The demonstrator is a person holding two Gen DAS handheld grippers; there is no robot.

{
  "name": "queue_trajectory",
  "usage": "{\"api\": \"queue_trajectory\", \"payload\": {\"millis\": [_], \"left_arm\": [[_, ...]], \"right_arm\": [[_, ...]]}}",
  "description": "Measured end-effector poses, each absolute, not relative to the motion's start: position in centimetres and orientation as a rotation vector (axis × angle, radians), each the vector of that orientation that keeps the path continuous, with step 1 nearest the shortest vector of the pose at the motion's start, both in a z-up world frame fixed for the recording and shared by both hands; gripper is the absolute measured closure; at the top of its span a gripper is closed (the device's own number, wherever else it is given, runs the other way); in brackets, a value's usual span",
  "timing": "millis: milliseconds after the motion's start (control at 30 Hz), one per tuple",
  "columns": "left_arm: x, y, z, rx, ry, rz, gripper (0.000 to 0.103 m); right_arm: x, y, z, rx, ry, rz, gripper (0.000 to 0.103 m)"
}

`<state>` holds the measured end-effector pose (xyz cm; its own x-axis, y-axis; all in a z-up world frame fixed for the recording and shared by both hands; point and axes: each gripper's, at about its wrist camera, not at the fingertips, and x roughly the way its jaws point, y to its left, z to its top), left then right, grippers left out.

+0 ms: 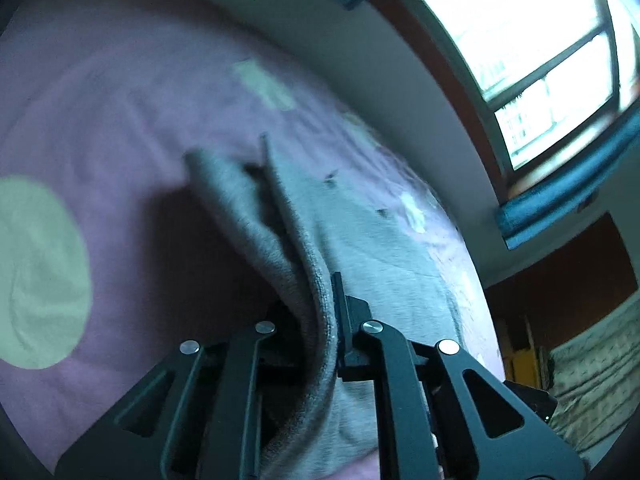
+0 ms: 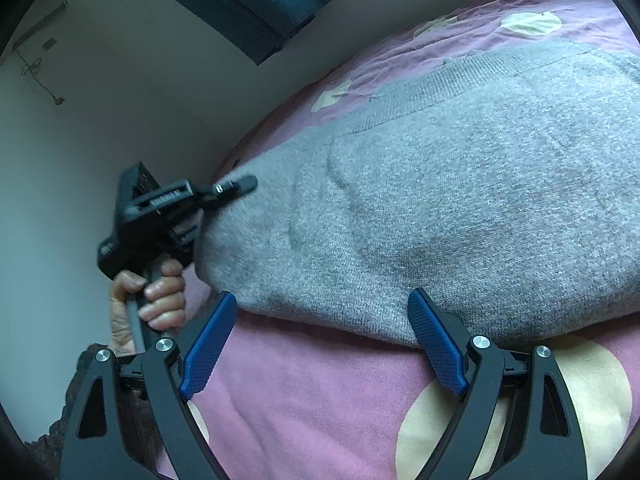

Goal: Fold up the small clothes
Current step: 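Lift the side edge with the left gripper and fold it over the sweater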

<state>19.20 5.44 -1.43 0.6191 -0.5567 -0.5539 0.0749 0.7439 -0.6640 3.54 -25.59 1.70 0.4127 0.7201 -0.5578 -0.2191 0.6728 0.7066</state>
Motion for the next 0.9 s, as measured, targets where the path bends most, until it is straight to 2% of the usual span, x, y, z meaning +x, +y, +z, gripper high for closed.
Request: {"api": "queue_trajectory", "payload": {"millis": [200,500,800,900], "left_arm": [[20.2,0.0,2.1,-0.533,0.828,-0.416,0.093],[21.8,-9.2,4.0,-0.421,0.865,-0.463,0.093],[22.8,-18.1,0.9,-0.256,0.942,-0.44,0.092],[22.9,-19.7,0.1,-0.258,0.964,-0.466,0.087]], "right_arm": [[3.1,-27.4,2.4,0.639,1.004,0.61,0.017],[-0.7,-32.7,2.4,0.572,1.049,0.574,0.017],[-4.8,-35.6,2.1,0.581,1.026,0.614,0.017],[-5.9,-36.0,2.3,0.582,1.019,0.636,0.017]]}}
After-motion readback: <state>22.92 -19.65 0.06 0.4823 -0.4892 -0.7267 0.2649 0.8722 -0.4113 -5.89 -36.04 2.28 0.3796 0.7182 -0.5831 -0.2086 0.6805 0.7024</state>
